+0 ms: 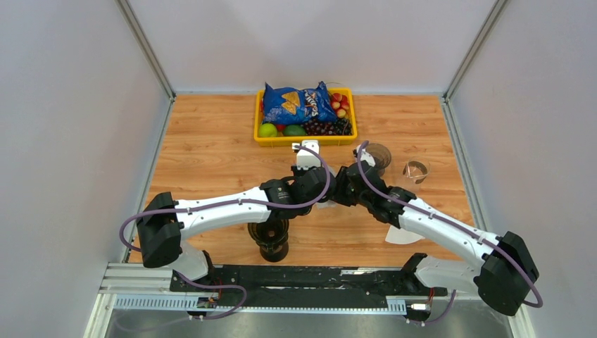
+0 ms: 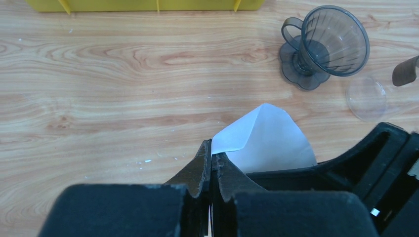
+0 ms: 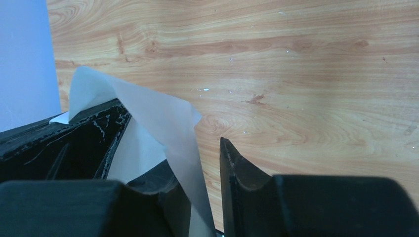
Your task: Place the coffee filter in the dripper
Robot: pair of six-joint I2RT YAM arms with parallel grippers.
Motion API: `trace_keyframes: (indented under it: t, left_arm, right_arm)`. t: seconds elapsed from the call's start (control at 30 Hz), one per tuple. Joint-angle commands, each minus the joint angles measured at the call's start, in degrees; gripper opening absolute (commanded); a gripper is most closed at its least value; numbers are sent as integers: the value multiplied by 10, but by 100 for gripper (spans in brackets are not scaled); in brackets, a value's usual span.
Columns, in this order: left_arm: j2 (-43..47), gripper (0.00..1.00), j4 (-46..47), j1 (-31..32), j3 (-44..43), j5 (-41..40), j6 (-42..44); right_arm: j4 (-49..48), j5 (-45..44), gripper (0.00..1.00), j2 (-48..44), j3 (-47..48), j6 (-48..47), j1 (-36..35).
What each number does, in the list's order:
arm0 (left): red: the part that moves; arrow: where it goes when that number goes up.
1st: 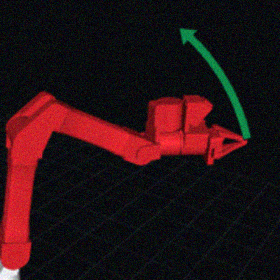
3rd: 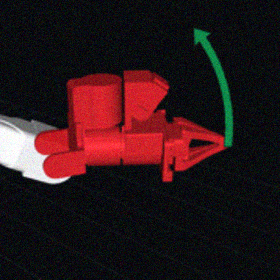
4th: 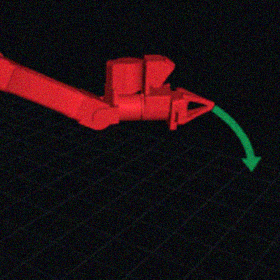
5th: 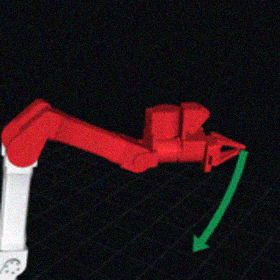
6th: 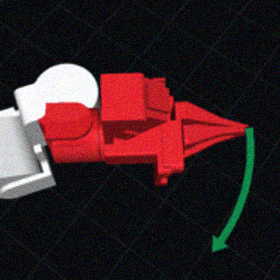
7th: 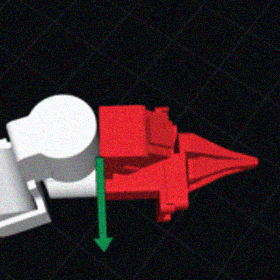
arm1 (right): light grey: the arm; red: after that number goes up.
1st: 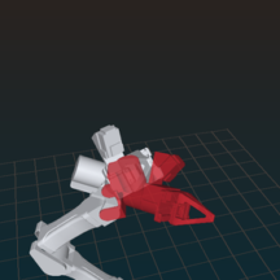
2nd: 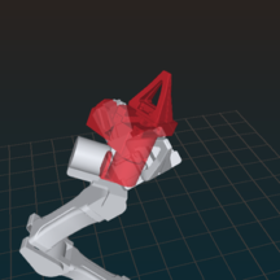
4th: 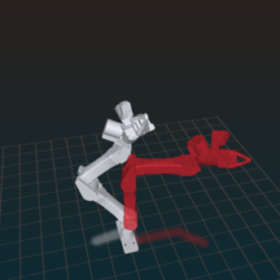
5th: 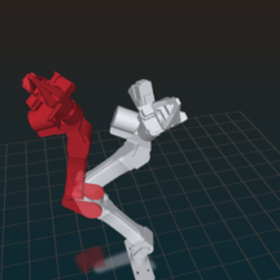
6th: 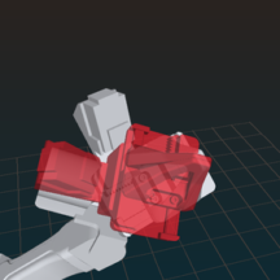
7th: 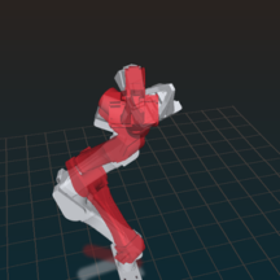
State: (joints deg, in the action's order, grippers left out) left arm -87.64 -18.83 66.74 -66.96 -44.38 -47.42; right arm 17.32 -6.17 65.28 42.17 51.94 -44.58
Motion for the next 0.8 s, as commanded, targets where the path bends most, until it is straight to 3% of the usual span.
trace_keyframes:
  t: [0.0, 0.27, 0.43, 0.77]
  left_arm:
    - [18, 0, -6, -5, -4, -21, 12]
    - [59, 0, -9, -7, 33, -31, 65]
    - [80, 0, -13, -8, 50, -38, 68]
    - [75, 0, -22, -9, 38, -24, 73]
  right_arm:
    - [-5, -16, 25, -27, 3, -14, -4]
    - [19, -24, 15, -33, 16, -67, 7]
    - [52, -27, 2, -26, 39, -100, 14]
    - [70, -16, 9, -19, 62, -116, 16]
